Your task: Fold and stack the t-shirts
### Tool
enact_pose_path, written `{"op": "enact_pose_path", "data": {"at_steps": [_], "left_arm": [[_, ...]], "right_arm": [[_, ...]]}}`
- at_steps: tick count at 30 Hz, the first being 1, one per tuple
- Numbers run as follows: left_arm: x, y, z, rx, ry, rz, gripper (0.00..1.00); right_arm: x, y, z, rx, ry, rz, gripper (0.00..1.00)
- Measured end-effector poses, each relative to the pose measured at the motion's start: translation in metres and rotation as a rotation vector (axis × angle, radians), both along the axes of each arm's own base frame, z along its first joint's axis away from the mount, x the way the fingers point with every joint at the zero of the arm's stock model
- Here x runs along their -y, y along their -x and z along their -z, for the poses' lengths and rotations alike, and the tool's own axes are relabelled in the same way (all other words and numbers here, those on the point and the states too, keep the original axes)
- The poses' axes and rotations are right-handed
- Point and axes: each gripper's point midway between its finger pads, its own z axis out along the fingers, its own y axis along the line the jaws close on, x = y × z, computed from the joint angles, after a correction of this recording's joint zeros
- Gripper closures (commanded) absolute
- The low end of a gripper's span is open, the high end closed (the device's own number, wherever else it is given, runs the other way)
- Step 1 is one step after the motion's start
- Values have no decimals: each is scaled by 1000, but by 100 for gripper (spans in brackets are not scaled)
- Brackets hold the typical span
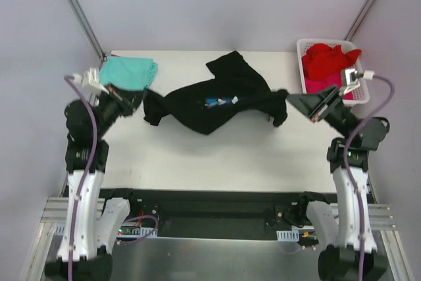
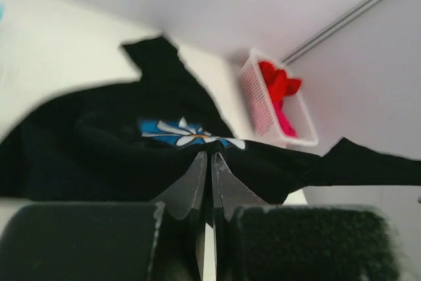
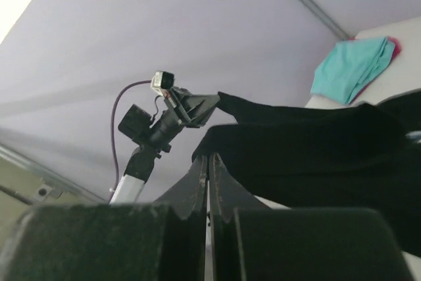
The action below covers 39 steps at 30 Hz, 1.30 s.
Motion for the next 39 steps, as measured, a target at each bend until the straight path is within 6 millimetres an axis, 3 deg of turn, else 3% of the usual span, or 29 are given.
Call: {"op": "enact_pose_path", "data": {"at_steps": [1,3,6,8,10,12,14,17,19,22,25,27,30,33,36,39], "left_arm": [[0,12,21,-46,6,-8,100],[-1,54,57,-136,14,-31,100],[3,110,30,-46,5,-34,100],[7,150,-3,65,14,-14,100],[7,184,-17,130,44,-3,100],[5,210,-11,133,78,-10,100],[2,223,8,79,91,-29,100],[-2,226,29,-19,86,-62,100],[-5,223,33,-73,66,-81,100],[-6,210,21,-99,50,-92,100],[-5,188,11,-123,47,-88,100],[-3,163,6,-152,46,-83,100],[2,114,5,-221,48,-62,100],[8,41,20,-337,43,-43,100],[12,-34,46,-463,26,-30,100],[14,-110,77,-544,4,-24,100]], "right_arm": [[-5,15,22,-54,9,-5,99],[-19,50,35,-81,58,-14,100],[-29,103,5,22,165,15,100],[-24,139,-21,121,229,96,100],[-13,171,-26,166,275,198,100],[-3,196,-6,147,317,276,100],[4,212,28,87,357,312,100],[10,216,80,-63,426,315,100],[11,212,99,-146,463,305,100],[13,200,106,-202,496,304,100],[14,187,94,-202,516,305,100],[15,171,77,-189,535,312,100],[16,132,54,-171,561,330,100],[17,70,49,-202,605,335,100],[15,-3,62,-283,636,312,100],[19,-90,83,-361,648,305,99]]}}
